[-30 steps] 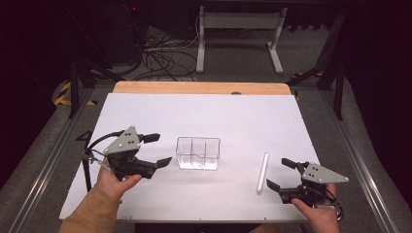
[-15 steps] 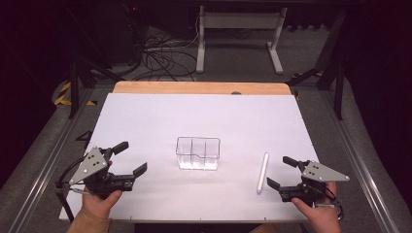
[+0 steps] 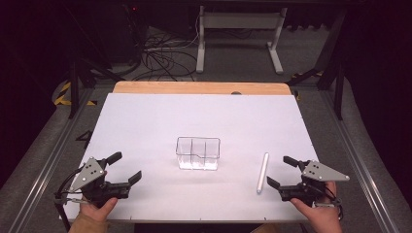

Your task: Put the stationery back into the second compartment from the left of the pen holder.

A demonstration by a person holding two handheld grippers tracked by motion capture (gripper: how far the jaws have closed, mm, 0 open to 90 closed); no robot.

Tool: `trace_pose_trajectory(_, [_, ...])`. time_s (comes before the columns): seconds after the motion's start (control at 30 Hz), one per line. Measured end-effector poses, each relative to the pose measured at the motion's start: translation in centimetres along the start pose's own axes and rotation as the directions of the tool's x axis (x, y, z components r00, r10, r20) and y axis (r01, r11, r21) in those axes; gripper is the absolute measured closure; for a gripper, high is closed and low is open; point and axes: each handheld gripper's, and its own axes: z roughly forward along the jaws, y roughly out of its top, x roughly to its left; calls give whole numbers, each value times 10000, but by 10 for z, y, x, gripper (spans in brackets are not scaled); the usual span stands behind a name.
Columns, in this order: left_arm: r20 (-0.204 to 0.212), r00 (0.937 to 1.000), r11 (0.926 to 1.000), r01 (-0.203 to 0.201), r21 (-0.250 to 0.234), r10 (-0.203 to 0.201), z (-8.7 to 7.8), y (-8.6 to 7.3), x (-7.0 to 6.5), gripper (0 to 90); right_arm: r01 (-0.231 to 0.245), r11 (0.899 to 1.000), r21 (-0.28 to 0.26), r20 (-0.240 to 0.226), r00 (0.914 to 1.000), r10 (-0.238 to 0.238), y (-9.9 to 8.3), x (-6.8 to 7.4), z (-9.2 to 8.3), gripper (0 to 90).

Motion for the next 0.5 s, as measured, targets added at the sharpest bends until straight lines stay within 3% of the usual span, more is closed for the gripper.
trace_pose_trajectory(0.13, [-291,9985,9988,-448,202,454,1,-2,-1,69,-138,9999,48,144,9998,137,1,1,2,140])
trace_pose_trajectory(0.5, [-492,9971,9979,-557,318,572,2,-4,-1,72,-528,9979,379,110,9986,524,8,4,6,178])
